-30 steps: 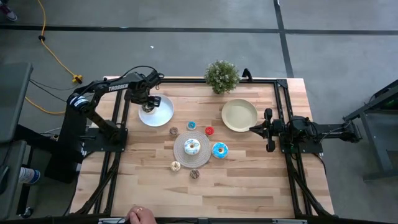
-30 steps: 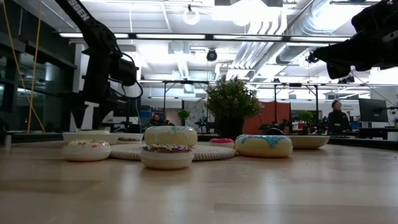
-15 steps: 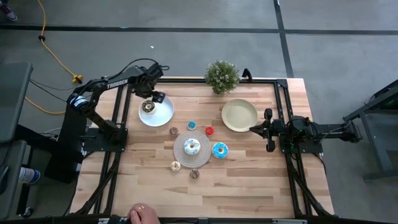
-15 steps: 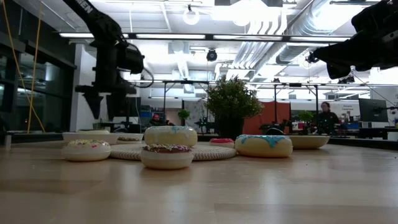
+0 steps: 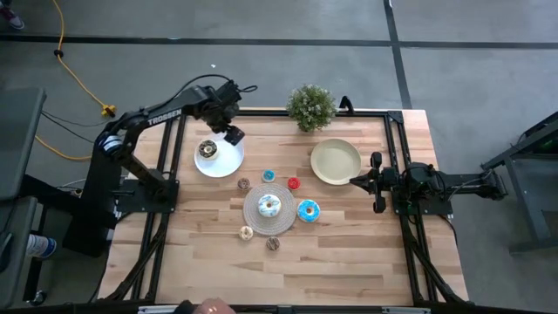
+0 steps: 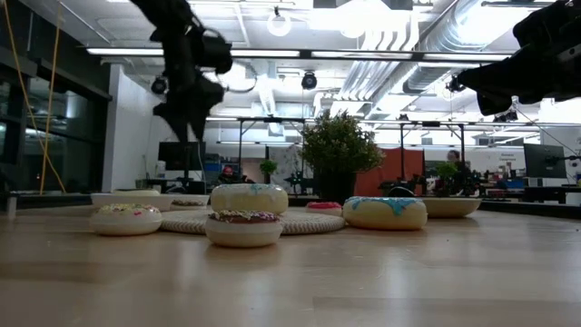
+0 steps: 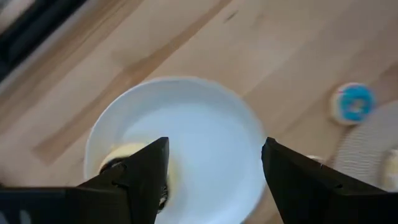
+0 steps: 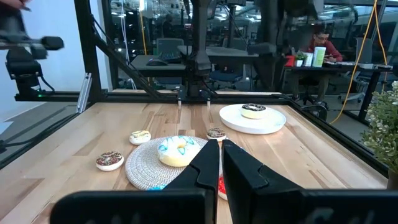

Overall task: Pick & Place donuts
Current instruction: Put the large white donut on the white plate

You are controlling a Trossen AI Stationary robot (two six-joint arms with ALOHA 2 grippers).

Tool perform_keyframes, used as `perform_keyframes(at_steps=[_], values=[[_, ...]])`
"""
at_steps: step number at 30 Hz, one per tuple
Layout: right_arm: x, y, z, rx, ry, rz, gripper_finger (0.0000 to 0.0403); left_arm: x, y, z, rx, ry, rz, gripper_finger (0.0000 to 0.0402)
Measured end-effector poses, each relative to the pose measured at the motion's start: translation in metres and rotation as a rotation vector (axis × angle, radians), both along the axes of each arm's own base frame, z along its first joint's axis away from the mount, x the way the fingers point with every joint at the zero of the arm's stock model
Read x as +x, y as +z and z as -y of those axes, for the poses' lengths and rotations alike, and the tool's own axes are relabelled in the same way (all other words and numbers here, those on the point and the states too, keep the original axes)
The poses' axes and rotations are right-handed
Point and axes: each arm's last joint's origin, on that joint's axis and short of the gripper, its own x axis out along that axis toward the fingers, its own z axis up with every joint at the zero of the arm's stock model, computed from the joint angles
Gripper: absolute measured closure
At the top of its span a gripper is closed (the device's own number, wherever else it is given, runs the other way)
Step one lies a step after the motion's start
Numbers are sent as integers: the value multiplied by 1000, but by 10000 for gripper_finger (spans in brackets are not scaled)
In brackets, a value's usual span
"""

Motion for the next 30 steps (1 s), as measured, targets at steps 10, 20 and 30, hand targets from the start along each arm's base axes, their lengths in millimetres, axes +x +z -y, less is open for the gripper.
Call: perform_keyframes(at_steps=[10, 20, 30], values=[[0, 0, 0, 0, 0, 0, 391, 33, 36, 46, 27, -179, 49, 153], [0, 0, 0, 0, 0, 0, 391, 62, 33, 112, -9, -408, 59, 153], [0, 0, 0, 0, 0, 0, 391, 96, 2, 162, -71, -637, 31, 153]])
